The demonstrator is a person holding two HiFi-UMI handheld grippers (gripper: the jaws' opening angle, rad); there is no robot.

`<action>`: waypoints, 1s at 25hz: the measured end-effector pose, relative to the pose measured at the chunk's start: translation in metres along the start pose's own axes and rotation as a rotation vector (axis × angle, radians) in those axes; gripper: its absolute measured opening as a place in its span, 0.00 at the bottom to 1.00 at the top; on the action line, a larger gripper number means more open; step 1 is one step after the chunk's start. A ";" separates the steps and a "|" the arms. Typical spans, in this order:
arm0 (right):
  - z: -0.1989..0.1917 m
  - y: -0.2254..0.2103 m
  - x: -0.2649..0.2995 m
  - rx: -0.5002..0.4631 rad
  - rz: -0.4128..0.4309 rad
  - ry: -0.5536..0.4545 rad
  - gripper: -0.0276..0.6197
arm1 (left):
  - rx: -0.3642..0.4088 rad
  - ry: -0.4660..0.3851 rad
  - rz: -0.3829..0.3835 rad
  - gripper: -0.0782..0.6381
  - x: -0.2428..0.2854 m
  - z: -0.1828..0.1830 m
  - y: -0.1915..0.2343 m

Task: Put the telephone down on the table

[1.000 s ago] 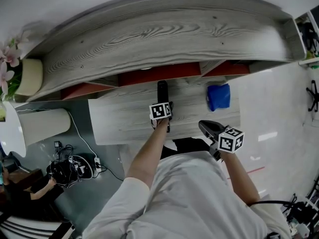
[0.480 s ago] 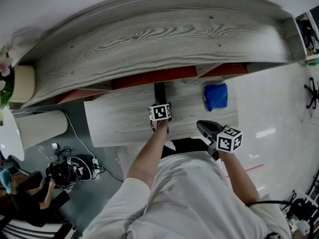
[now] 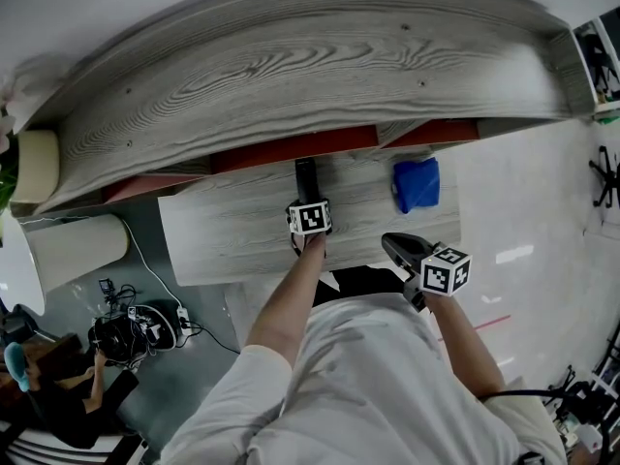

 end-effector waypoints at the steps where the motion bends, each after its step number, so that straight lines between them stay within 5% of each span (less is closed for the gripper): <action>1: 0.000 0.000 0.000 0.001 0.000 0.000 0.07 | 0.003 -0.007 -0.001 0.55 0.001 0.001 -0.001; 25: -0.019 -0.004 -0.004 0.006 0.003 0.006 0.07 | 0.021 -0.063 -0.004 0.59 -0.004 0.001 -0.007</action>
Point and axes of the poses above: the fingertips, and each gripper's own axes: x forward along the fingers, y to its left, z out of its top, the point moved 1 cm from there along -x, backward along the fingers, and after that the axes turned 7 degrees about y, right-handed, at the moved point
